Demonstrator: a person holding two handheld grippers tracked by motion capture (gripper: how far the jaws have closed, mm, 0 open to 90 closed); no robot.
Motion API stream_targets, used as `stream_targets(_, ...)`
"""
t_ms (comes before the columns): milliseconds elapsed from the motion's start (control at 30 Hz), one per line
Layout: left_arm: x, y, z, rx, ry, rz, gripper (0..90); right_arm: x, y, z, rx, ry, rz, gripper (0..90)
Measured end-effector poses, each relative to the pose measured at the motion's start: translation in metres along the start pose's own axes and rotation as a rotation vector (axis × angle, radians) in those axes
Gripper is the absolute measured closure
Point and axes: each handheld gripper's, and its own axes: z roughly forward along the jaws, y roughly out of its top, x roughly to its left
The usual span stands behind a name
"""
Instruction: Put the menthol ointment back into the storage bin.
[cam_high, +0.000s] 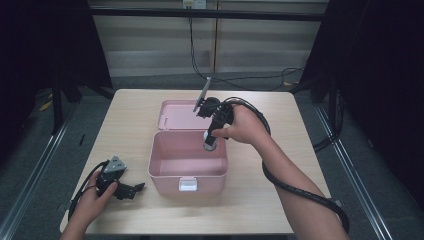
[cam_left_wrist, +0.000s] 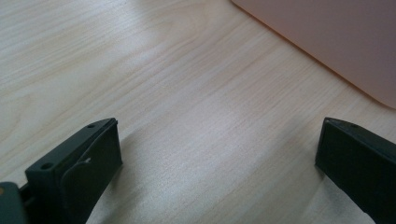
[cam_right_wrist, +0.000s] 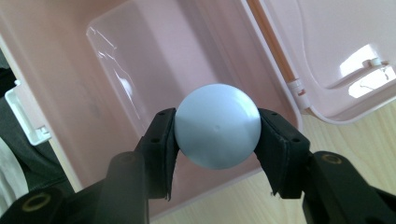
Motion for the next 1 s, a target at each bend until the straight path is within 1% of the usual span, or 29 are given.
stream_targets(167, 0.0, 0.0, 0.0, 0.001, -0.001, 0.003, 0.0, -0.001, 0.003, 0.008, 0.018, -0.017, 0.03, 50.7)
stream_targets(233, 0.0, 0.0, 0.0, 0.0, -0.001, 0.001, 0.0, -0.001, 0.004, 0.011, 0.022, -0.025, 0.061, 50.7)
stream_targets(300, 0.0, 0.0, 0.0, -0.001, -0.002, 0.001, 0.0, -0.001, 0.005, 0.013, 0.022, -0.022, 0.075, 50.7)
stream_targets(367, 0.0, 0.0, 0.0, 0.0, -0.003, 0.002, 0.0, -0.001, 0.006, 0.015, 0.027, -0.022, 0.101, 50.7)
stream_targets(433, 0.0, 0.0, 0.0, 0.0, -0.001, 0.002, 0.0, -0.001, 0.007, 0.018, 0.028, -0.025, 0.106, 50.7)
stream_targets(567, 0.0, 0.0, 0.0, 0.0, -0.004, 0.003, 0.0, -0.001, 0.008, 0.022, 0.037, -0.036, 0.136, 50.7)
stream_targets(733, 0.001, 0.0, 0.0, 0.002, -0.005, 0.005, 0.0, -0.002, 0.008, 0.027, 0.048, -0.054, 0.2, 50.7)
stream_targets(800, 0.001, 0.0, 0.0, 0.001, -0.003, 0.004, 0.0, -0.002, 0.007, 0.03, 0.047, -0.052, 0.219, 50.7)
stream_targets(833, 0.001, 0.0, 0.0, 0.002, -0.005, 0.005, 0.0, -0.002, 0.008, 0.03, 0.048, -0.051, 0.238, 50.7)
stream_targets(867, 0.001, 0.0, 0.0, 0.001, -0.005, 0.004, 0.0, -0.003, 0.008, 0.031, 0.043, -0.056, 0.238, 50.7)
stream_targets(900, 0.001, 0.0, 0.0, 0.002, -0.005, 0.005, 0.0, -0.002, 0.008, 0.032, 0.048, -0.049, 0.261, 50.7)
stream_targets(1000, 0.001, 0.0, 0.0, 0.002, -0.006, 0.004, 0.0, -0.003, 0.008, 0.037, 0.067, -0.052, 0.291, 50.7)
